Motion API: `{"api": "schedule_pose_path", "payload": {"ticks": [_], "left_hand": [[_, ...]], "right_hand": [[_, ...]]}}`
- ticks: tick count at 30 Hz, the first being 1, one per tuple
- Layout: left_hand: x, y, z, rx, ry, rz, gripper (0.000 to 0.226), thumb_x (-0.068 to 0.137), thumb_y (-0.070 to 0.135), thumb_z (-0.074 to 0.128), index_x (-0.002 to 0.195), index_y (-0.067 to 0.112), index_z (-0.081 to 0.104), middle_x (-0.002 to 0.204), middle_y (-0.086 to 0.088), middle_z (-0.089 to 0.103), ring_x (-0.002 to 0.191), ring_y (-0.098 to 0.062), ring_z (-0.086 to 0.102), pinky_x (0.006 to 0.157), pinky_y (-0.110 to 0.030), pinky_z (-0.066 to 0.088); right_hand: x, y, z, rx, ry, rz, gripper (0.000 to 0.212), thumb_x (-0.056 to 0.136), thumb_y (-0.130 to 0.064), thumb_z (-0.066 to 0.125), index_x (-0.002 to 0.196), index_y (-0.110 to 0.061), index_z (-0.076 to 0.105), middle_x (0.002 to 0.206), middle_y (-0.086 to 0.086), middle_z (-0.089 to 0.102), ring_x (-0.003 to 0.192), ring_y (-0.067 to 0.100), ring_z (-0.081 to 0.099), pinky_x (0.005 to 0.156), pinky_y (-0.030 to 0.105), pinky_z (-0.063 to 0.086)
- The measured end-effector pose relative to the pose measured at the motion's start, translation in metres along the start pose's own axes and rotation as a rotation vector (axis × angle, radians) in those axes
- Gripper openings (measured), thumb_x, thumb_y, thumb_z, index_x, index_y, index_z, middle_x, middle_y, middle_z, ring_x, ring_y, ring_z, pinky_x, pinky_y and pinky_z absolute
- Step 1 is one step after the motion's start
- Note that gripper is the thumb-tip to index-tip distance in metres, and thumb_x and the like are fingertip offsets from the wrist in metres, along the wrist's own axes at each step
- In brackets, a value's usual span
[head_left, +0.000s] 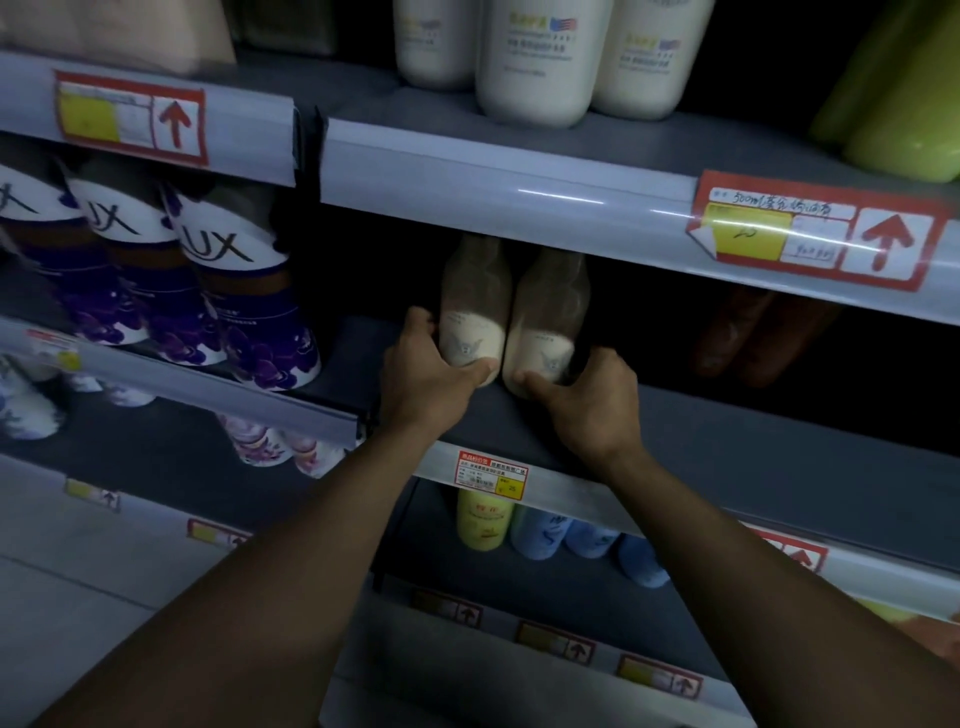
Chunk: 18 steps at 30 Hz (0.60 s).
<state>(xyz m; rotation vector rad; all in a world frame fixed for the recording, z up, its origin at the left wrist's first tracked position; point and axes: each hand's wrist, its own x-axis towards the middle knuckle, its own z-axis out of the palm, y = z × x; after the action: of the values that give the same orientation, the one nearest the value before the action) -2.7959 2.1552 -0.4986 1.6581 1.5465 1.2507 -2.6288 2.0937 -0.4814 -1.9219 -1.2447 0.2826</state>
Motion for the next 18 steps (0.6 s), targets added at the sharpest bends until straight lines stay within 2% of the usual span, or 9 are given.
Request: {"api": "schedule_pose_path", "payload": {"ticks": [6, 11, 14, 18], "left_hand": [[0.0029, -0.0001, 0.0022, 0.006, 0.01, -0.007, 0.059, 0.063, 0.035, 0.096, 0.099, 0.026, 0.051, 0.101, 0.001, 0.073, 0.094, -0.022, 0.074, 0.08, -0.046, 0.063], [0.0034, 0.0022, 0.0045, 0.014, 0.027, -0.025, 0.058, 0.062, 0.035, 0.097, 0.1, 0.024, 0.054, 0.103, -0.001, 0.076, 0.093, -0.023, 0.074, 0.08, -0.046, 0.063], [0.0035, 0.0024, 0.0034, 0.006, 0.015, -0.03, 0.058, 0.061, 0.037, 0.096, 0.1, 0.024, 0.055, 0.102, 0.0, 0.075, 0.092, -0.021, 0.075, 0.079, -0.046, 0.063], [0.0034, 0.0014, 0.0005, -0.004, -0.001, -0.028, 0.06, 0.057, 0.043, 0.094, 0.101, 0.024, 0.057, 0.102, 0.001, 0.075, 0.092, -0.02, 0.075, 0.078, -0.046, 0.064]], "right_hand": [[0.0054, 0.002, 0.0054, -0.005, 0.001, 0.003, 0.074, 0.056, -0.078, 0.074, 0.089, -0.011, 0.071, 0.09, 0.007, 0.074, 0.085, 0.025, 0.071, 0.073, 0.046, 0.06], [0.009, 0.0001, 0.006, -0.032, 0.011, 0.017, 0.063, 0.066, -0.062, 0.087, 0.084, -0.004, 0.071, 0.086, 0.013, 0.073, 0.081, 0.029, 0.071, 0.07, 0.046, 0.059], [0.0095, 0.0003, 0.0082, -0.049, 0.028, 0.019, 0.063, 0.066, -0.063, 0.087, 0.081, -0.004, 0.07, 0.084, 0.013, 0.072, 0.08, 0.029, 0.07, 0.066, 0.043, 0.058], [0.0079, -0.0025, 0.0082, -0.059, 0.037, 0.019, 0.063, 0.069, -0.06, 0.088, 0.086, -0.003, 0.068, 0.094, 0.017, 0.071, 0.09, 0.033, 0.068, 0.072, 0.041, 0.056]]}}
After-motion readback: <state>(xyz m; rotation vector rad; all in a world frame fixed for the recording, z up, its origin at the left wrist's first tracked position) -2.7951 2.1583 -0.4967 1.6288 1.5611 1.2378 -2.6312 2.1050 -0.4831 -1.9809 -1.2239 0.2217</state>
